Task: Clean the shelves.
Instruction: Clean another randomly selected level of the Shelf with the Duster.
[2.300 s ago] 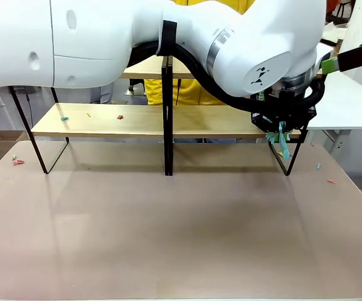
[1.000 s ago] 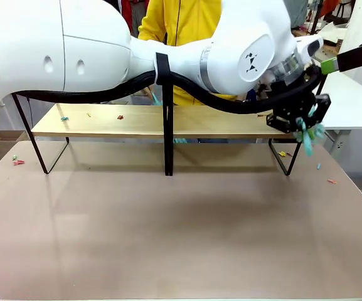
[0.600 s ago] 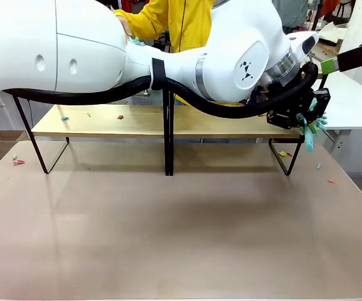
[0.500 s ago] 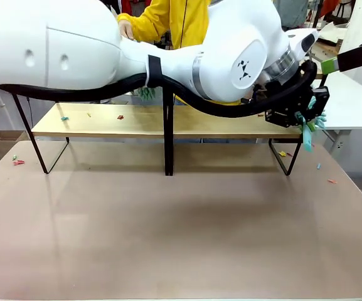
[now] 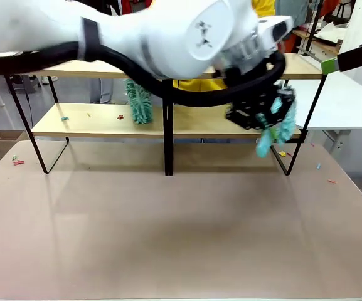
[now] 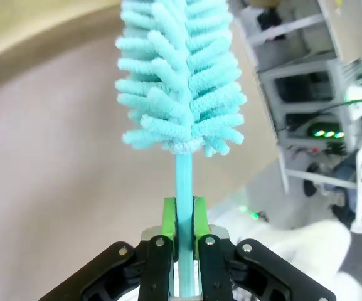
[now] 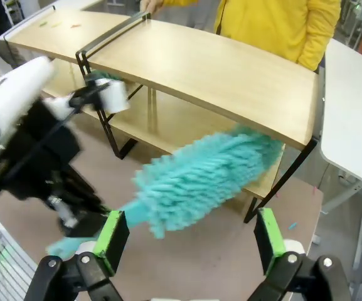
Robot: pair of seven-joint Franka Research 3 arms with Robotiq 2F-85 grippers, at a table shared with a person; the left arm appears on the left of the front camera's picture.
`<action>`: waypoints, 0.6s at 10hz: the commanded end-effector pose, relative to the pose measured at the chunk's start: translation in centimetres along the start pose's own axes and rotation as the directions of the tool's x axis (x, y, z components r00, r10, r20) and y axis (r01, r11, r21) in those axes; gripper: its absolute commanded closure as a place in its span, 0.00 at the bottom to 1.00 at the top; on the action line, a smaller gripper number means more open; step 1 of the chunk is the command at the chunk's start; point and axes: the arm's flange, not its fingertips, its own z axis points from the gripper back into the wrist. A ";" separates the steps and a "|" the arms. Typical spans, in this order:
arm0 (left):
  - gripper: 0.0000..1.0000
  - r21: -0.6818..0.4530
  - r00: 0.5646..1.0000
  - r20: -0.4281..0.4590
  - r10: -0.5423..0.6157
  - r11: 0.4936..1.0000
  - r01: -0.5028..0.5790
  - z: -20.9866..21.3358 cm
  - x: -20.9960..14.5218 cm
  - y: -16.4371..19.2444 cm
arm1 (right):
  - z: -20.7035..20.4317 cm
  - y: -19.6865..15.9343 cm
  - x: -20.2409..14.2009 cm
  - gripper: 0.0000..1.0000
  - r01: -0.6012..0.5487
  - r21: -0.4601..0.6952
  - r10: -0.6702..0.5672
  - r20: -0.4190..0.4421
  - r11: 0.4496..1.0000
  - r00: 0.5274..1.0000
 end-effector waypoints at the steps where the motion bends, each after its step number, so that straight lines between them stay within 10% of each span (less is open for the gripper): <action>1: 0.88 0.063 0.997 -0.049 -0.064 0.996 0.068 4.8 -4.8 4.8 | 0.0 0.0 0.0 0.00 0.001 -0.001 -0.001 -0.001 1.000 1.000; 3: 0.88 0.071 0.993 -0.014 -0.121 0.990 0.121 11.7 -9.2 9.3 | 0.0 0.0 0.0 0.00 0.001 -0.001 -0.001 -0.001 1.000 1.000; 6: 0.88 -0.035 0.954 0.265 -0.140 0.987 0.155 22.4 -14.2 16.2 | 0.0 0.0 0.0 0.00 0.001 -0.001 -0.001 -0.001 1.000 1.000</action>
